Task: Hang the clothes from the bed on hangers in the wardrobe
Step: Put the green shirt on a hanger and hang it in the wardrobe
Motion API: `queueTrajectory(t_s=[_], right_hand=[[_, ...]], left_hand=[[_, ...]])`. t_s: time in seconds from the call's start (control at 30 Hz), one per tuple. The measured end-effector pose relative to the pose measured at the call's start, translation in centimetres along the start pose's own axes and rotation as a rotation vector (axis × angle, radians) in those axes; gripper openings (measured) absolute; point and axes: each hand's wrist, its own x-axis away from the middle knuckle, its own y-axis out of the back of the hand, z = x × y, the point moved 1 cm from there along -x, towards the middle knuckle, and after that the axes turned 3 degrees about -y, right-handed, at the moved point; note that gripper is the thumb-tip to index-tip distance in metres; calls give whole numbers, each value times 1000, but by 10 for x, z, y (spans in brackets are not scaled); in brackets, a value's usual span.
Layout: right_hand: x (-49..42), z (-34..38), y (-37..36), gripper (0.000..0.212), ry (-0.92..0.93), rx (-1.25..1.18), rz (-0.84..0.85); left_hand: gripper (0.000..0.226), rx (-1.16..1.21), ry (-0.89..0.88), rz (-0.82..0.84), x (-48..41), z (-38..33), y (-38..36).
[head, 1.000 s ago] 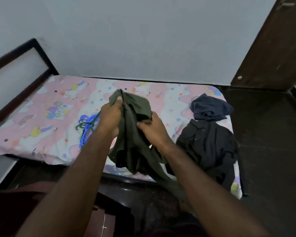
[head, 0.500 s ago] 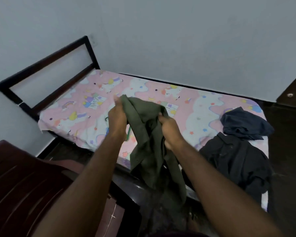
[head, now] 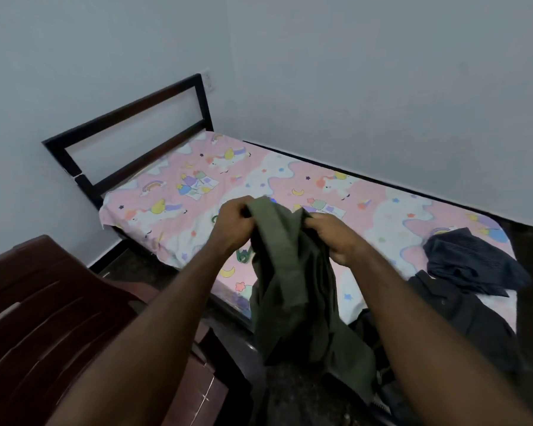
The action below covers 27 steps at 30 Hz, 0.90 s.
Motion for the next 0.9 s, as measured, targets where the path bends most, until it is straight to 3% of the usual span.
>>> queueTrajectory(t_s=[0.07, 0.1, 0.17, 0.23, 0.27, 0.33, 0.47, 0.6, 0.67, 0.77, 0.83, 0.9], right_hand=[[2, -8, 0, 18, 174, -33, -370], [7, -13, -2, 22, 272, -106, -438], [19, -26, -13, 43, 412, -145, -338], [21, -39, -23, 64, 434, 149, -266], [15, -47, -22, 64, 439, 329, -296], [-1, -60, -7, 47, 436, 530, -402], [-27, -53, 33, 26, 268, 624, -503], [-52, 47, 71, 18, 353, 799, -623], [-53, 122, 77, 15, 468, 872, -632], [-32, 228, 77, 23, 703, 784, -732], [-11, 280, 79, 27, 850, 737, -715], [1, 308, 87, 20, 844, 1022, -645]], left_hand=[[14, -81, -12, -94, -4, -7, -10], [15, -89, -10, -137, -7, -9, -16], [14, -131, 2, -157, -13, -15, -30], [12, -167, 32, -137, -20, -21, -44], [11, -170, 38, -134, -23, -23, -50], [9, -166, 24, -121, -29, -27, -56], [8, -274, -44, -18, -45, -19, -49], [26, -454, 4, 324, -73, -6, -25], [28, -500, -85, 282, -107, -35, -1], [33, -526, -237, 17, -164, -111, 52], [30, -592, -291, -65, -193, -154, 88], [28, -776, -274, 9, -205, -176, 111]])
